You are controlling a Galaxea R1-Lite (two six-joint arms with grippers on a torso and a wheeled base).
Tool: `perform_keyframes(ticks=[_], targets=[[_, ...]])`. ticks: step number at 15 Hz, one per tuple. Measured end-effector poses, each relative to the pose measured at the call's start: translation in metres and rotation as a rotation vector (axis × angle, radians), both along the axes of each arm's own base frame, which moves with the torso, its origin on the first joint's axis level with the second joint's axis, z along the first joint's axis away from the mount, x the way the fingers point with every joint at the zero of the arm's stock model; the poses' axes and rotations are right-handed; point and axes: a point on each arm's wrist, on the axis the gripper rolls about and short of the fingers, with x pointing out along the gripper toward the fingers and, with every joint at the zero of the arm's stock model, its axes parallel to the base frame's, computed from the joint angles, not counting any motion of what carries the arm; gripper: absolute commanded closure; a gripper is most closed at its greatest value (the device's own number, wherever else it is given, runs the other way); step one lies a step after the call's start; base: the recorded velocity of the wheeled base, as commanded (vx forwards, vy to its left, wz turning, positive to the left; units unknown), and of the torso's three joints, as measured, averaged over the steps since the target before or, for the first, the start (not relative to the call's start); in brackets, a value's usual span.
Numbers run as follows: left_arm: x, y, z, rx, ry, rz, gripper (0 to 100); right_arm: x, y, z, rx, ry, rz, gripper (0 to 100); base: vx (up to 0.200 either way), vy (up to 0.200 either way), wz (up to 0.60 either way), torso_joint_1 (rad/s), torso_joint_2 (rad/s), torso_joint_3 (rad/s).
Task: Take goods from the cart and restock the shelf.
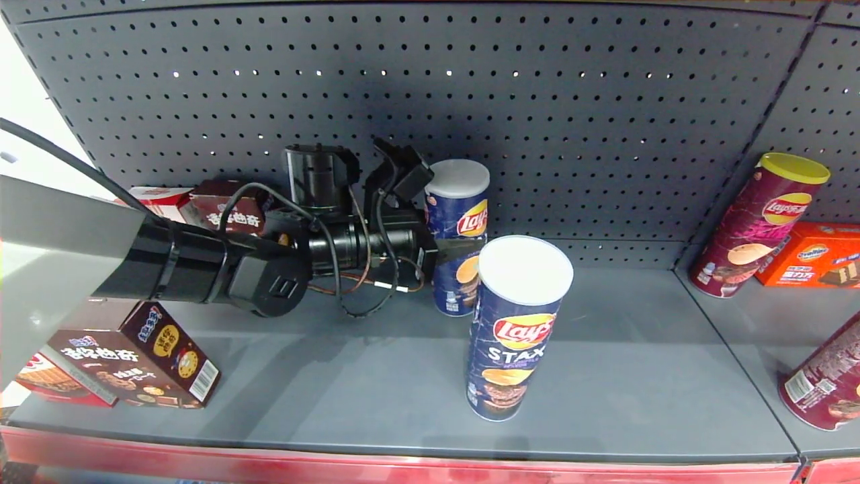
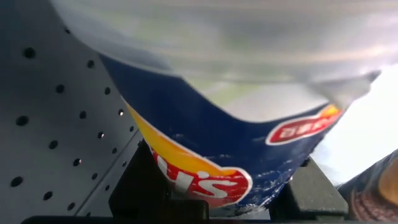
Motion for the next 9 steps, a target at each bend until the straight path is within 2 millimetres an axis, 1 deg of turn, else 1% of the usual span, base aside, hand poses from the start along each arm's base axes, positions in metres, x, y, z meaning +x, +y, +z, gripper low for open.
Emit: perform_keyframes(ticks=[5, 6, 9], targets=[[0.000, -0.001, -0.009, 0.023, -0.018, -0.008, 100, 0.000, 0.000, 0.000, 0.000, 0.000, 0.000, 0, 0.000, 0.000, 0.00, 0.000, 0.00, 0.000], [0.000, -0.001, -0.010, 0.025, -0.016, -0.010, 0, 0.000, 0.000, 0.000, 0.000, 0.000, 0.000, 0, 0.000, 0.000, 0.00, 0.000, 0.00, 0.000], [-0.002, -0.003, -0.013, 0.027, -0.015, -0.009, 0, 0.000, 0.000, 0.000, 0.001, 0.000, 0.000, 0, 0.000, 0.000, 0.00, 0.000, 0.00, 0.000]])
